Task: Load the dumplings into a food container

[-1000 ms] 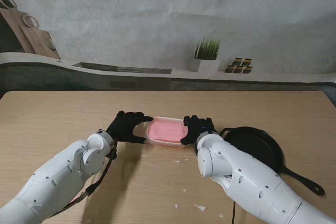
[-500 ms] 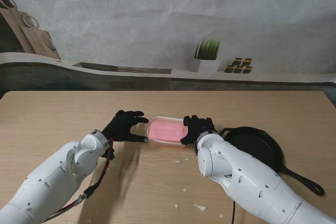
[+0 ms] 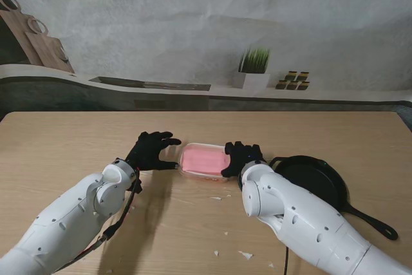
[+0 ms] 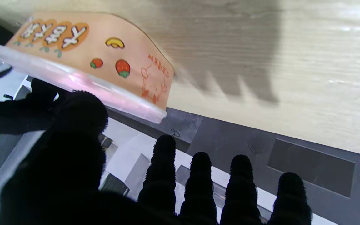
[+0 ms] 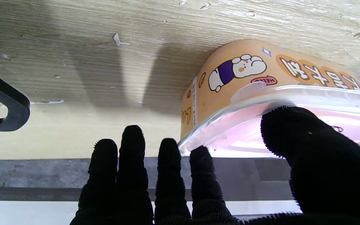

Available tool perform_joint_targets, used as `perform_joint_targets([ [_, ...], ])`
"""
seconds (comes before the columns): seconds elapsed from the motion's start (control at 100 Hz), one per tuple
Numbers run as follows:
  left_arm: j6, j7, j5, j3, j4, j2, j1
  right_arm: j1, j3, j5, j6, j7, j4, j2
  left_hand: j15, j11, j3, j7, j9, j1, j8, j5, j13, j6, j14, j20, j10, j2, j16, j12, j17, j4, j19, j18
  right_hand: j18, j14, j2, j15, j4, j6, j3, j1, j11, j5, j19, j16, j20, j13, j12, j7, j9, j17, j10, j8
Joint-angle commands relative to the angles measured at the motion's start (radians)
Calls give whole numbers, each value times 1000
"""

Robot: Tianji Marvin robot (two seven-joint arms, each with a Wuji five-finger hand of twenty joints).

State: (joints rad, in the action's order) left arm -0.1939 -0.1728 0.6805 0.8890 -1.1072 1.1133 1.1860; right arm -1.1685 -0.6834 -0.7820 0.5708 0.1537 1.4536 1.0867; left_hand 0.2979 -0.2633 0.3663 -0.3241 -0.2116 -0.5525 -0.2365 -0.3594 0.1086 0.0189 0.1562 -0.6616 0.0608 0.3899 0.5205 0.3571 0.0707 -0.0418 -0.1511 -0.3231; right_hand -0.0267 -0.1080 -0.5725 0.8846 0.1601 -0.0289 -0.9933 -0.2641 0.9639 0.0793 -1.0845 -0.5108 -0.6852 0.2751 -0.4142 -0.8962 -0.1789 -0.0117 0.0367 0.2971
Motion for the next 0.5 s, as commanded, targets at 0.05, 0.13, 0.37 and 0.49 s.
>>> perform_joint_targets([
  [0.05,7,9,3,-27,31,17,-14,-33,17,8,-9,25,-53,0,-27,29,-16,28,27,22,16,36,-34,50,-18,-19,-11,2,-13,-11,16,-7,-11,1,13,14,-92,5,0,23,-41,-124,-7,19,-35,-5,16,-14,0,-49,19,11,-26,20],
  [0.13,23,-2,4,-47,48,21,-24,-37,10,11,-24,16,-57,2,-28,32,-10,29,27,12,17,36,-33,59,-18,-19,-12,10,-10,-7,15,-7,-11,2,14,15,-93,3,1,55,-36,-120,-16,6,-35,-5,17,-16,4,-44,19,12,-31,21],
  [0.37,47,-10,-3,-72,68,27,-38,-83,-56,-4,-112,-50,-55,9,-29,35,31,11,26,-1,10,34,-32,67,-19,-19,-13,16,-5,3,13,-3,-11,4,15,18,-86,-5,4,235,-2,-92,-76,1,-30,0,20,-28,25,95,14,17,-39,10],
  [0.49,47,-13,-3,-66,63,28,-34,-115,-109,1,-192,-129,-61,21,-27,31,39,8,23,9,9,36,-31,65,-19,-19,-13,13,-3,7,13,-6,-11,4,17,22,-79,-9,-1,336,20,-84,-95,4,-24,2,20,-37,28,177,12,22,-45,98],
])
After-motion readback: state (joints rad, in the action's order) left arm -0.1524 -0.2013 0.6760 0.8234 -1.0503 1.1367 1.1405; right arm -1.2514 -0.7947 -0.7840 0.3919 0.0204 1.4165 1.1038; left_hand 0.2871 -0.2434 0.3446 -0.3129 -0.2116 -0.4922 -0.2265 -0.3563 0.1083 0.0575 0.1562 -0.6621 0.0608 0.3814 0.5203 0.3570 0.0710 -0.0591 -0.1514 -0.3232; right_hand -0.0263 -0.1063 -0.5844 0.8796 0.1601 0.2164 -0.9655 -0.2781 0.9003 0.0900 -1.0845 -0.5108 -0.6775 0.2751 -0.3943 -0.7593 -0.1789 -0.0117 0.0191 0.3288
